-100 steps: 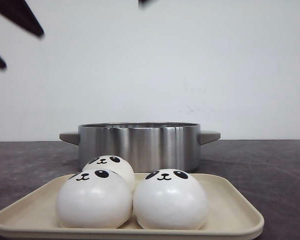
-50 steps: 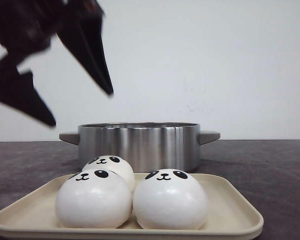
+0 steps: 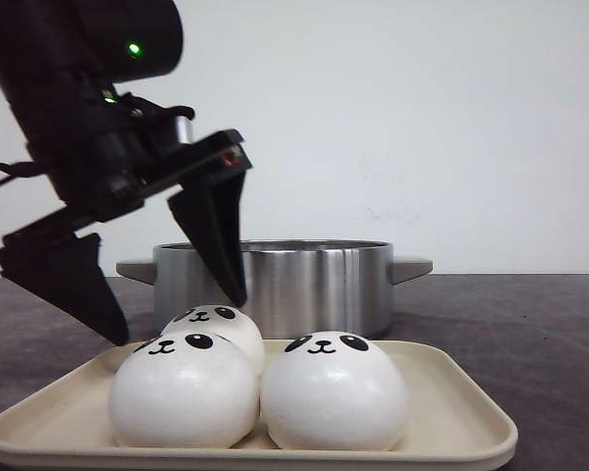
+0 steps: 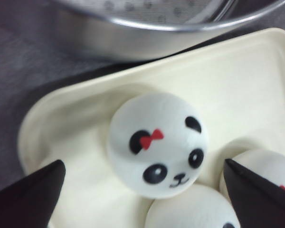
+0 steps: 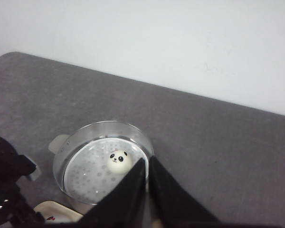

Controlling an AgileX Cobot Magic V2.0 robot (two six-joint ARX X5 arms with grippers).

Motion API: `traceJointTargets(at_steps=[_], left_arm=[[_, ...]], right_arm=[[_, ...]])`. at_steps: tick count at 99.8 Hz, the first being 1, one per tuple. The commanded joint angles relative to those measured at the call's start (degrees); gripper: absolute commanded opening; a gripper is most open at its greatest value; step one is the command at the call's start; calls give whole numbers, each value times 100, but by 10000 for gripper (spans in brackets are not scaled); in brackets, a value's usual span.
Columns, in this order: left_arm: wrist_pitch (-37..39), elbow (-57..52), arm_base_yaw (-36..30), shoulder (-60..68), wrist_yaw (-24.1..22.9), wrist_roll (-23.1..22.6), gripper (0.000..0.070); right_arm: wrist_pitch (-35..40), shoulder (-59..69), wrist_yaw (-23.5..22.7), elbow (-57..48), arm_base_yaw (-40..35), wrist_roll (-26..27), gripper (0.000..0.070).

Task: Steam buns
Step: 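Lower the left gripper onto the panda bun farthest from the robot, then grasp the bun with the left gripper and carry it over the pot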

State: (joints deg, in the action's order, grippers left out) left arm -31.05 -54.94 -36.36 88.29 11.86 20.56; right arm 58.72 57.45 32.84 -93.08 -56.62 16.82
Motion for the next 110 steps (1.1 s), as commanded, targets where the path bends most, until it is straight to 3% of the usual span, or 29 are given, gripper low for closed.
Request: traceJointTargets(at_steps=[1,10,20,52,60,87,110], left_arm=[[48,-149,-85,203,-26,4,700],[107,-175,-122,348,-28,2,696],[160,-175,-133,459,-28,2,595],[243,-175,-131,562,-28,-24,160],[232,-175,-131,562,-31,-87,0],[55,-341,-133,468,116,-256,1],[-852,-1388,-170,-4,988,-328,1]], right_arm=[[-35,44,24,-111,-74,127,1],[-35,46,22,-111,-74,151,1],[-35,48,24,-111,-74,229,1],[20,50,22,-111,-74,363,1],[57,50,24,-111,-74,382,1],[122,50,26,-111,-74,380,1],[87,52,26,-109,-74,382,1]])
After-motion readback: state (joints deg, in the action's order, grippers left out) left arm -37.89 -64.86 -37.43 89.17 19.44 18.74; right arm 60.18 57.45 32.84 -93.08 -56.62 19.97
